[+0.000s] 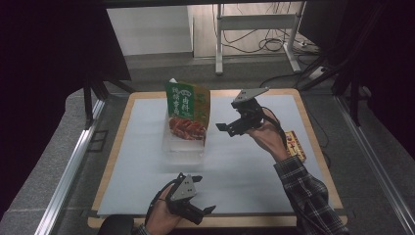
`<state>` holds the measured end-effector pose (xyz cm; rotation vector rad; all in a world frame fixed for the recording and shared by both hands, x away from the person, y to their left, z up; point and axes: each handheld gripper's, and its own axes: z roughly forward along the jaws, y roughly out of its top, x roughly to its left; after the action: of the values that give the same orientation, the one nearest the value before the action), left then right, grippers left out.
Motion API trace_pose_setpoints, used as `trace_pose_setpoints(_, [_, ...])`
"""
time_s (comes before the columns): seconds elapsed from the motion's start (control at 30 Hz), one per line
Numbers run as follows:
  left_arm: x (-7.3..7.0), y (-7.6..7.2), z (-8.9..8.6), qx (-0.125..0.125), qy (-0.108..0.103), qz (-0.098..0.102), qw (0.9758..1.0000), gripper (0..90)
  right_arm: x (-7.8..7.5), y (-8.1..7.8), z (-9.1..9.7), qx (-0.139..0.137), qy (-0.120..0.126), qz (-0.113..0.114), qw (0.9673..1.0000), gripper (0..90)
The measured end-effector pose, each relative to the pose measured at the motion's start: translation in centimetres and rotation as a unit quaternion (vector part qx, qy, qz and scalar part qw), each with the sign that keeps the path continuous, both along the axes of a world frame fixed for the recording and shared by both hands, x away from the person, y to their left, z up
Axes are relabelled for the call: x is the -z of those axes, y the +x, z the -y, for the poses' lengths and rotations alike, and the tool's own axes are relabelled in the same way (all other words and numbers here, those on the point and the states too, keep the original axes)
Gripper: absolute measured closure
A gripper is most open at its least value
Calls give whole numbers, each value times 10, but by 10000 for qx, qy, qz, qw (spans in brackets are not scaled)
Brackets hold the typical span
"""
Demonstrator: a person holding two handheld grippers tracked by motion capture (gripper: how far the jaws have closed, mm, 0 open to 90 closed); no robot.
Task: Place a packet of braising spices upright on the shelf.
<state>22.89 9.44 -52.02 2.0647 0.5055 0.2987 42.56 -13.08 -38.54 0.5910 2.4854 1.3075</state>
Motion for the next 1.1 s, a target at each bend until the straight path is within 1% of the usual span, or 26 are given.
trace_pose_setpoints(0.2, [0, 0, 0, 1, 2, 1, 10000, 12, 9, -6, 10, 51, 23, -57, 10000, 0])
trace_pose_setpoints(0.3, [0, 0, 0, 2, 4, -2, 10000, 12, 14, -8, 17, 106, 1, -98, 9999, 2])
trace_pose_setpoints(0.4, [0, 0, 0, 9, 2, 8, 10000, 12, 19, -10, 25, 143, 35, -165, 9998, 1])
trace_pose_setpoints(0.5, [0, 0, 0, 12, 7, 3, 10000, 12, 23, -12, 32, 191, 38, -159, 9997, 1])
trace_pose_setpoints(0.57, [1, 0, 0, 17, 8, 7, 10000, 12, 26, -13, 38, 205, 59, -201, 9996, 1])
trace_pose_setpoints(0.77, [1, 0, 1, 15, 5, 17, 10000, 12, 34, -14, 52, 408, 12, -225, 9989, 2])
trace_pose_setpoints(0.93, [0, 0, 0, 12, 5, 15, 10000, 12, 38, -16, 64, 577, -28, -309, 9978, 6])
trace_pose_setpoints(1.03, [0, 0, 1, 8, 8, 12, 10000, 12, 40, -16, 74, 804, -61, -348, 9961, 9])
trace_pose_setpoints(1.1, [0, 0, 1, 17, 16, 12, 10000, 12, 42, -15, 82, 1025, -79, -384, 9940, 13])
